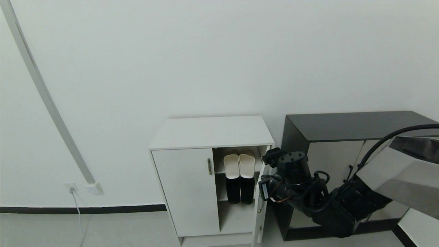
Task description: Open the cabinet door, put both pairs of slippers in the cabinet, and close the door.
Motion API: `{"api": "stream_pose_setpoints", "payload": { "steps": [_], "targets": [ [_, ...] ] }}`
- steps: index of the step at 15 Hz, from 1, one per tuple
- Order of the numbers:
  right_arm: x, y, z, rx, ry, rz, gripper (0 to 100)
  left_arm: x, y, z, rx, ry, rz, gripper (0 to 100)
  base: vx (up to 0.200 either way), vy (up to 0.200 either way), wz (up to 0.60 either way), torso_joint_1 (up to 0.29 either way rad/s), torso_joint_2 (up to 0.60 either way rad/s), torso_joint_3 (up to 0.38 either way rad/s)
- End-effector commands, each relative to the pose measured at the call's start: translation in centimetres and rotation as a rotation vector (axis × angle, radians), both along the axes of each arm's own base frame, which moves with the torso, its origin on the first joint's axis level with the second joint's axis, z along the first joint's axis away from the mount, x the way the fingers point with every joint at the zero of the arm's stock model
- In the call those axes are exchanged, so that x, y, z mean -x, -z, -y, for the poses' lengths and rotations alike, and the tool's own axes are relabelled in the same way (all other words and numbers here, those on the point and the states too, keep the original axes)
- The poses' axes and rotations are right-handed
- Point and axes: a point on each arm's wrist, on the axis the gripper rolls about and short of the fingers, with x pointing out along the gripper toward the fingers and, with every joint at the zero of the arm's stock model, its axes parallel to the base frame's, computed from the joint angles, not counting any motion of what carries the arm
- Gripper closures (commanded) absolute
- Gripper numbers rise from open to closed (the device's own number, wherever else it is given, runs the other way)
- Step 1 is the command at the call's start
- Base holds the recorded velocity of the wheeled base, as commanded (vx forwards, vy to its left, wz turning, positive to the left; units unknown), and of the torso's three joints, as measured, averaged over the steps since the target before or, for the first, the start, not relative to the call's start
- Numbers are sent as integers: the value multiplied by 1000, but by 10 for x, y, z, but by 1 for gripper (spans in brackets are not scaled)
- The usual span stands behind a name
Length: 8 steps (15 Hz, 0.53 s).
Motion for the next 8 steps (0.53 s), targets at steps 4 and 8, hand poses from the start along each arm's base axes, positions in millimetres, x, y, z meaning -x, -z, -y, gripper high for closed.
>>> {"api": "stream_pose_setpoints", "payload": {
  "steps": [4,8],
  "targets": [
    [5,4,32,113,-31,-21,100,0,0,0,1,-1,0,100,200,0,0,-5,2,6],
    [9,26,34,175,-65,-76,100,0,0,0,1,-1,0,100,50,0,0,4,3,-1]
  ]
}}
